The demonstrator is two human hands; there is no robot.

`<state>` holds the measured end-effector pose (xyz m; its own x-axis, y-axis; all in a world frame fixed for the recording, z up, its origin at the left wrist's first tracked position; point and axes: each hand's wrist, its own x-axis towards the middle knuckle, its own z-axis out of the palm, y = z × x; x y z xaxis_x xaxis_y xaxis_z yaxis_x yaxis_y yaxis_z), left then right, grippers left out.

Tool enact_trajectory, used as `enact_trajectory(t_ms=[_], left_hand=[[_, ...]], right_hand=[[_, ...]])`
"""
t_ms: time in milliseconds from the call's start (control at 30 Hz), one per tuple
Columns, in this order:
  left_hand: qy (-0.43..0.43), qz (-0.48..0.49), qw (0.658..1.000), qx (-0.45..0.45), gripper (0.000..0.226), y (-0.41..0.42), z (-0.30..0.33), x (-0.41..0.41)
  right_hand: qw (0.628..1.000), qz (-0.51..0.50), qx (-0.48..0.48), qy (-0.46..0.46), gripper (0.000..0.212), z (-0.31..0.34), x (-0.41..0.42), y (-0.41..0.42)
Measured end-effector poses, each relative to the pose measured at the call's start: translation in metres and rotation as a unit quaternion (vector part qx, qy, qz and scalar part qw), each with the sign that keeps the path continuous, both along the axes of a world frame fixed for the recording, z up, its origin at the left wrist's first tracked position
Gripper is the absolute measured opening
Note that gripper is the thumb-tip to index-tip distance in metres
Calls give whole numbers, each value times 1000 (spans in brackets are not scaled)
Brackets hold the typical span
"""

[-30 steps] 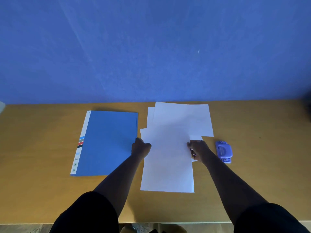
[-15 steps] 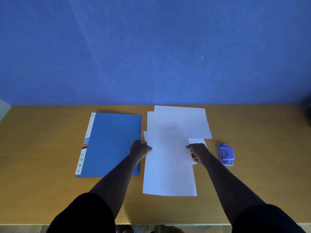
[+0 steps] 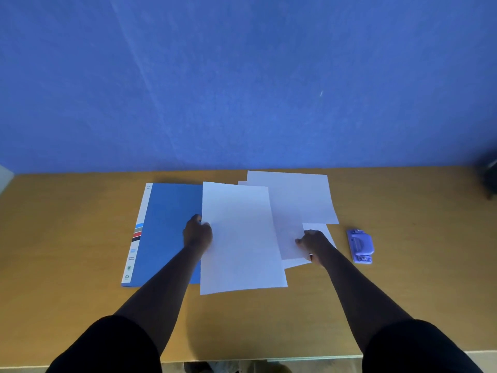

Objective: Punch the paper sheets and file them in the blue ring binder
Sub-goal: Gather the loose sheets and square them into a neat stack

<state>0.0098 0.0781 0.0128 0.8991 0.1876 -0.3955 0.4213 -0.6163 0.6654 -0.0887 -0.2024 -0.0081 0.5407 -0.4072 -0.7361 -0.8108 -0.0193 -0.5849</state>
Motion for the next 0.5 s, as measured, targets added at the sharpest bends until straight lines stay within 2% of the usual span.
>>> enact_trajectory(t_ms=[67, 167, 233, 433, 500], left_hand=[[7, 17, 1000, -12, 27, 2, -1, 2], [34, 20, 998, -39, 9, 2, 1, 0], [62, 24, 996, -63, 12, 1, -1, -2], [125, 39, 985, -114, 9, -9, -9, -12], [154, 62, 973, -158, 2, -13, -9, -15]], right_hand=[[1000, 18, -5, 1, 29, 1, -1, 3], [1000, 2, 28, 1, 31, 1, -5, 6], [999, -12, 53, 1, 32, 1, -7, 9], [985, -46, 169, -4, 33, 9, -13, 14], [975, -52, 218, 2, 38, 9, -16, 14]])
